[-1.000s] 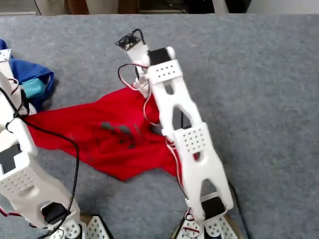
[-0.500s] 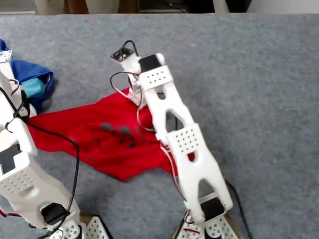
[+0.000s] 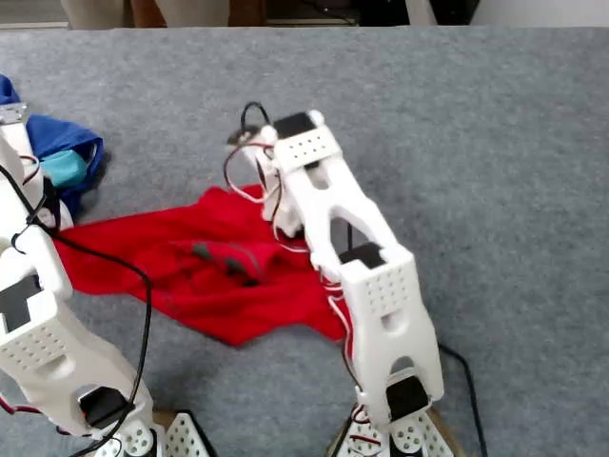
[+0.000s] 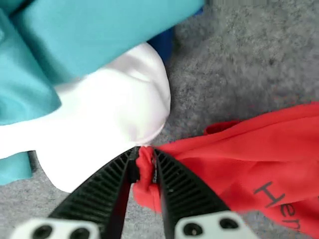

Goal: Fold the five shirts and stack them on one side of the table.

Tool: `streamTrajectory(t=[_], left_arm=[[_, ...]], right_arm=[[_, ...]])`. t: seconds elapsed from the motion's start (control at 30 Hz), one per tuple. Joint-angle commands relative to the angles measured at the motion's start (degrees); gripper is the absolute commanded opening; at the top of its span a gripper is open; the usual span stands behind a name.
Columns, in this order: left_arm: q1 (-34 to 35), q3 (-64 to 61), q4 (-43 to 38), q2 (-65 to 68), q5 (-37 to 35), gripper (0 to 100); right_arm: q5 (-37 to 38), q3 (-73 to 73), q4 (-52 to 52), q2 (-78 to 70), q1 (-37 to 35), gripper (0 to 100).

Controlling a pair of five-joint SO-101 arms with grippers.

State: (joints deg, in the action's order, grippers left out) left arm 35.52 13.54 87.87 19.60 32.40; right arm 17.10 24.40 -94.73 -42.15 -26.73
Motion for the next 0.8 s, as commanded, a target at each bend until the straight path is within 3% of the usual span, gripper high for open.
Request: streamTrajectory(t=[0.0,0.2,0.33,0.5,0.77], left_arm=[[-0.4,1.4,1.4,-0.9,1.5,2],[-0.3,1.7,1.9,-1.0,1.9,2],[-0.1,1.2,1.9,-0.9,3.7,2],[-0.1,1.2,2.0,-1.1,3.6,2],[-0.5,1.2,3.7,-0.8,3.8,2]], right_arm=[[1.1,-12.4,7.2,8.5,-1.2,2.5],[1.4,-26.2,15.9,15.3,-1.2,2.9],[4.1,-27.6,15.9,17.3,0.7,11.5],[4.1,-20.0,13.4,23.7,5.3,24.2],[2.0,2.3,5.3,25.7,10.7,24.6]])
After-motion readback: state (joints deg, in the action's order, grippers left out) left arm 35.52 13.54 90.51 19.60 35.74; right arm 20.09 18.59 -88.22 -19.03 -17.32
